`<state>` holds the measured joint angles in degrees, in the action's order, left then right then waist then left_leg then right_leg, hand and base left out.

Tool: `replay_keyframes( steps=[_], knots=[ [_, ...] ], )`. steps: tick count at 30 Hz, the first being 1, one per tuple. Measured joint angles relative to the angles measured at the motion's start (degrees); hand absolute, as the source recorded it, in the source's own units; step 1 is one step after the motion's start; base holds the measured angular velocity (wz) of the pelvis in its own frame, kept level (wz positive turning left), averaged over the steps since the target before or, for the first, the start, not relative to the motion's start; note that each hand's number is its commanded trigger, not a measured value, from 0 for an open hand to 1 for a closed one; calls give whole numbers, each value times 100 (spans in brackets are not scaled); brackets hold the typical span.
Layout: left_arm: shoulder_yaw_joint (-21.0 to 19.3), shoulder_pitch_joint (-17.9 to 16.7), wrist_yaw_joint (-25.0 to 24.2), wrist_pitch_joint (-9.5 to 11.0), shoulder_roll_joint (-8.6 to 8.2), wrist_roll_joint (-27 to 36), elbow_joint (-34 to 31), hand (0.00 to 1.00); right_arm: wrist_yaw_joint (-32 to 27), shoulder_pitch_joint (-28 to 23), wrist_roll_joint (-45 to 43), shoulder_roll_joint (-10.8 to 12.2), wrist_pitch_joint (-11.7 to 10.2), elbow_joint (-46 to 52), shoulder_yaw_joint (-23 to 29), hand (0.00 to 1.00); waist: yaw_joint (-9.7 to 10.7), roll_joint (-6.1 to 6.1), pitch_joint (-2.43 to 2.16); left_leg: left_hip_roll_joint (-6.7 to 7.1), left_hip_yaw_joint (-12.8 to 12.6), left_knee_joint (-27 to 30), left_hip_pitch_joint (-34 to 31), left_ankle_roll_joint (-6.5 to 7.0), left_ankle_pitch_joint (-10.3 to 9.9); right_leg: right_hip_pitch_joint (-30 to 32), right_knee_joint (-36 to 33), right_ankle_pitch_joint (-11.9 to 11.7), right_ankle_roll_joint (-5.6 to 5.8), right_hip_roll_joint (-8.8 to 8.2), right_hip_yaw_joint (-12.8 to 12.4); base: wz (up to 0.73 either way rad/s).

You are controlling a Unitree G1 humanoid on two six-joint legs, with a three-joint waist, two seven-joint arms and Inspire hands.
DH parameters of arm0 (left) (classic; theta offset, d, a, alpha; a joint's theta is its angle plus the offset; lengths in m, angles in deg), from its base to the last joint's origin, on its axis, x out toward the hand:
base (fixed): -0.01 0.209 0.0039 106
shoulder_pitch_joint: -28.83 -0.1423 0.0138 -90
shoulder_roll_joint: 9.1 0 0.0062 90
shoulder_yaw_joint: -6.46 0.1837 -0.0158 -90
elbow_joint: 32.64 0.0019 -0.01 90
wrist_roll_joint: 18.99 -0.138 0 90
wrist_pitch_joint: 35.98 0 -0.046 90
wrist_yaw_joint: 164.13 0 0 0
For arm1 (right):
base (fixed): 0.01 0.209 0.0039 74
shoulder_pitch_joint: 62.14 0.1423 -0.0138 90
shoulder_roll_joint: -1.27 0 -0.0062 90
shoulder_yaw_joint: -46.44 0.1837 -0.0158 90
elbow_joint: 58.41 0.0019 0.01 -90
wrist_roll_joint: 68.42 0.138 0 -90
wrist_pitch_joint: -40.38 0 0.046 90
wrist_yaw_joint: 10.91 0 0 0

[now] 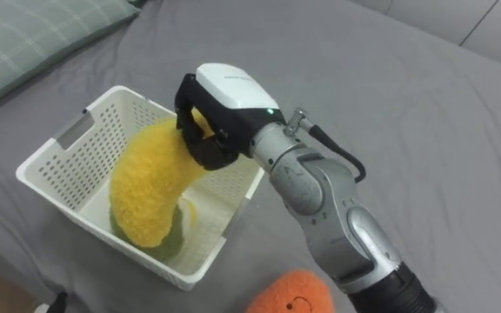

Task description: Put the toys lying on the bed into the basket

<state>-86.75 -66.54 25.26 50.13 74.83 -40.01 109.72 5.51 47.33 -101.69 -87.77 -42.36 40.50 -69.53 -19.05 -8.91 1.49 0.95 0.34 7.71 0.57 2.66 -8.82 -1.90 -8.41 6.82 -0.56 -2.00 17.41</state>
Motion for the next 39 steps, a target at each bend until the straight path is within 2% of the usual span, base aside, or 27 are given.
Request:
replay_keyframes(
  steps=[1, 2, 3, 4, 12, 15, 19, 36, 39],
  knots=[
    [0, 20, -3, 0, 1, 0, 4, 0, 2, 0, 0, 12, 0, -33, 0, 73, -16, -13, 10, 1, 6, -1, -12, 0, 0, 5, 12, 0, 0, 1, 2, 3],
    [0, 25, -3, 0, 2, -1, 12, 0, 2, 0, 0, 26, 0, -56, 0, 53, -20, -16, 10, 4, 9, -1, -19, 0, -1, 5, 26, 0, 0, 1, 4, 0],
    [1, 40, -4, -7, 4, -7, 38, 0, 2, 0, -3, 45, -1, -100, 0, 21, -26, -27, 4, 10, 13, -4, -28, 0, -1, 3, 53, 0, 0, 1, 4, 3],
    [5, 41, -5, -18, 1, -96, 38, 0, 2, 0, -8, 51, -1, -146, 0, 0, -27, -42, -7, 13, 21, -4, -33, 0, -1, 2, 59, 0, 0, 0, 4, 0],
    [12, 117, 2, -39, 1, -338, 36, 0, -140, -3, 0, 62, -16, -300, -2, 0, -23, -50, -13, 23, 43, 6, -84, 0, -1, 12, 66, 0, 0, -6, 25, 0],
    [11, 119, 13, -39, 0, -339, 37, 0, -140, -43, 29, 69, -17, -415, -6, 0, -32, -77, -35, 33, 32, 25, -109, 2, 1, 60, 63, 0, 0, -14, 15, -2],
    [10, 131, 21, -38, -5, -352, 36, 0, -137, -73, 115, 59, -17, -417, -6, 0, -17, -82, -39, 37, 8, 45, -115, 2, 0, 73, 61, 0, 0, -20, -7, -2],
    [5, 131, 21, -109, -9, -466, 34, 0, -61, -175, 79, 57, 9, -416, -5, 0, 8, -71, -40, 39, -4, 64, -112, 2, 0, 65, 62, 0, 0, -23, -17, 0],
    [4, 125, 25, -111, -34, -451, 34, 0, -67, -321, 91, 56, 11, -414, 30, 0, 38, -46, -35, 45, 3, 81, -89, 2, 0, 27, 63, 0, 0, -25, -29, 2]
  ],
)
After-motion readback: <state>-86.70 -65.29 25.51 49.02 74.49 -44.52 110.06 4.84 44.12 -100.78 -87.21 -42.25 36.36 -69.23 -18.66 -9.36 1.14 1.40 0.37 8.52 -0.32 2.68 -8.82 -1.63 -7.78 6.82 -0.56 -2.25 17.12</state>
